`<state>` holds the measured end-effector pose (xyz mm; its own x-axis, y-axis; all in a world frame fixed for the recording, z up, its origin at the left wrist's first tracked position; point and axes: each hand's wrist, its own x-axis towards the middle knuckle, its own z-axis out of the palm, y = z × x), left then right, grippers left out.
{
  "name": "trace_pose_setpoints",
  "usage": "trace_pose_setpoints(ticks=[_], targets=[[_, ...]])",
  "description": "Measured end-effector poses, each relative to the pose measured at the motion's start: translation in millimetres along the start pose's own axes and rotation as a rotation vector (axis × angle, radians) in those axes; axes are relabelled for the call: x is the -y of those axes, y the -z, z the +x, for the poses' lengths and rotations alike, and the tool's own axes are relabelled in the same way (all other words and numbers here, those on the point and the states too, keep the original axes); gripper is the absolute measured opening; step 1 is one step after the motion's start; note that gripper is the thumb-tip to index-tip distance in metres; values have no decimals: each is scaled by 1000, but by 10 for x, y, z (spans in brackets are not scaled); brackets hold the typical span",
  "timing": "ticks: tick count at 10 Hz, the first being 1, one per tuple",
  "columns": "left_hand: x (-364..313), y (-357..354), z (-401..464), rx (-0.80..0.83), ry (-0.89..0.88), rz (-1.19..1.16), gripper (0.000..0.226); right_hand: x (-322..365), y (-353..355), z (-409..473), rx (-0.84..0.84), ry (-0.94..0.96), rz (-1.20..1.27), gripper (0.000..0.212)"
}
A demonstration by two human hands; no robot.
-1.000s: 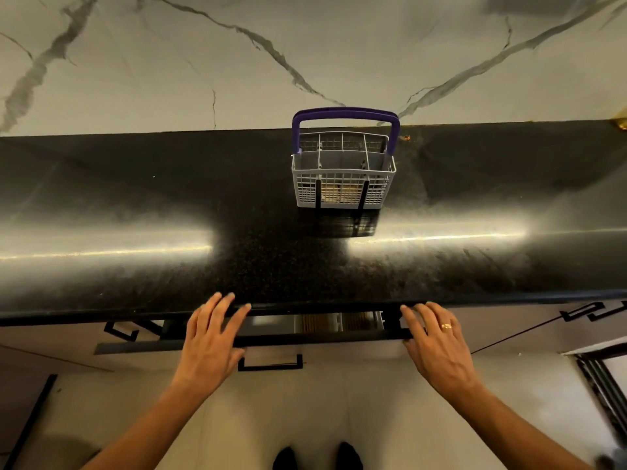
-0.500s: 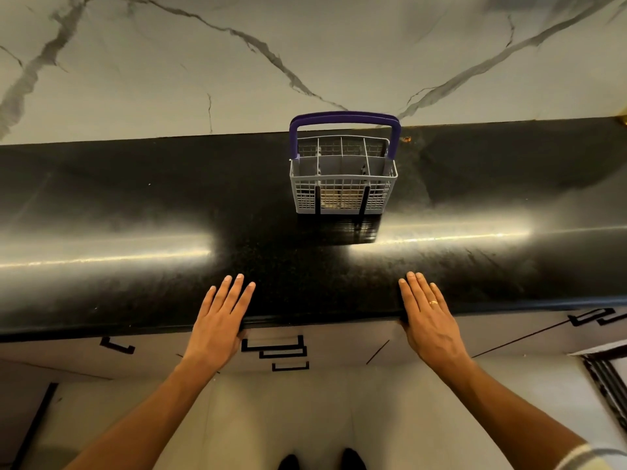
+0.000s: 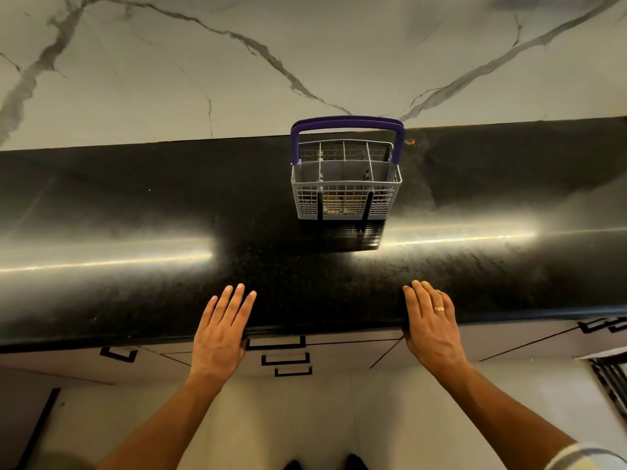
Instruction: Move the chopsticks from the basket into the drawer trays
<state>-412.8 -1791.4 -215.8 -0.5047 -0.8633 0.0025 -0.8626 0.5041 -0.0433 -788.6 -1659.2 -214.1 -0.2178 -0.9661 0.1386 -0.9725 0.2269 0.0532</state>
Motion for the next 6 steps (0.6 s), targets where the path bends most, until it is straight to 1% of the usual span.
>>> trace_pose_setpoints(ticks=[1, 2, 3, 4, 5, 6], targets=[[3, -3, -12, 21, 0, -3, 106, 6, -34, -4, -14, 13, -2, 94], [18, -7, 1, 30, -9, -1, 107, 8, -5, 15, 44, -10, 23, 98], [13, 34, 25, 29, -21, 29, 102, 13, 118, 39, 225, 13, -8, 119], [12, 110, -30, 70, -31, 30, 103, 16, 236, 36, 312, 40, 26, 122], [-69, 305, 88, 54, -7, -58, 92, 263, 443, 172, 196, 31, 188, 99], [-172, 506, 302, -44, 48, -99, 84, 471, 517, 325, 94, -4, 282, 91]])
